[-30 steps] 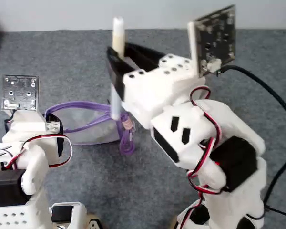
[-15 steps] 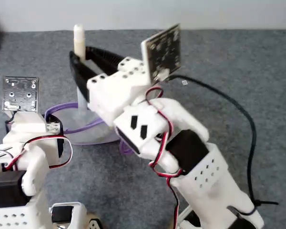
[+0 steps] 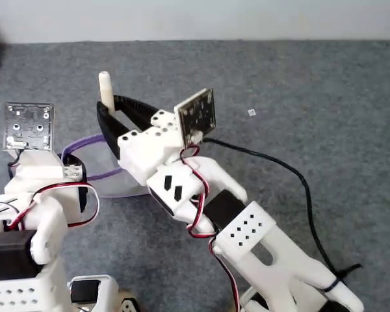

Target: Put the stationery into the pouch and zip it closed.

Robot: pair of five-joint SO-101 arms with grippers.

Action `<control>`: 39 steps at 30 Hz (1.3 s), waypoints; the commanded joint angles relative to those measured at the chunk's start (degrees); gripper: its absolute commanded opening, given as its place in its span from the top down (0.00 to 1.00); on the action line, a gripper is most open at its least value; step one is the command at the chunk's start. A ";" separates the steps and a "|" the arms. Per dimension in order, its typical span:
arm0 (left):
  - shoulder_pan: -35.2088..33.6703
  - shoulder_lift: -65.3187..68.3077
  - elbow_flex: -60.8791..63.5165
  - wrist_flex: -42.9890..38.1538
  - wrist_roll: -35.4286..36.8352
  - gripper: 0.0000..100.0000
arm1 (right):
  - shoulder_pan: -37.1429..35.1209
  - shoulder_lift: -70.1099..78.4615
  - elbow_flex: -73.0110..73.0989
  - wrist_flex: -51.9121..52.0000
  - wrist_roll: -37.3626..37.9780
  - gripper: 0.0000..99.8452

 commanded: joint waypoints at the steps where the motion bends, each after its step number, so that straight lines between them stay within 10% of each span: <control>1: 0.62 1.14 3.65 0.18 0.44 0.99 | -0.40 -2.07 2.37 -5.49 0.18 0.99; 39: 0.62 1.05 4.97 -0.53 0.26 0.99 | -6.73 -7.16 3.25 5.76 1.93 0.88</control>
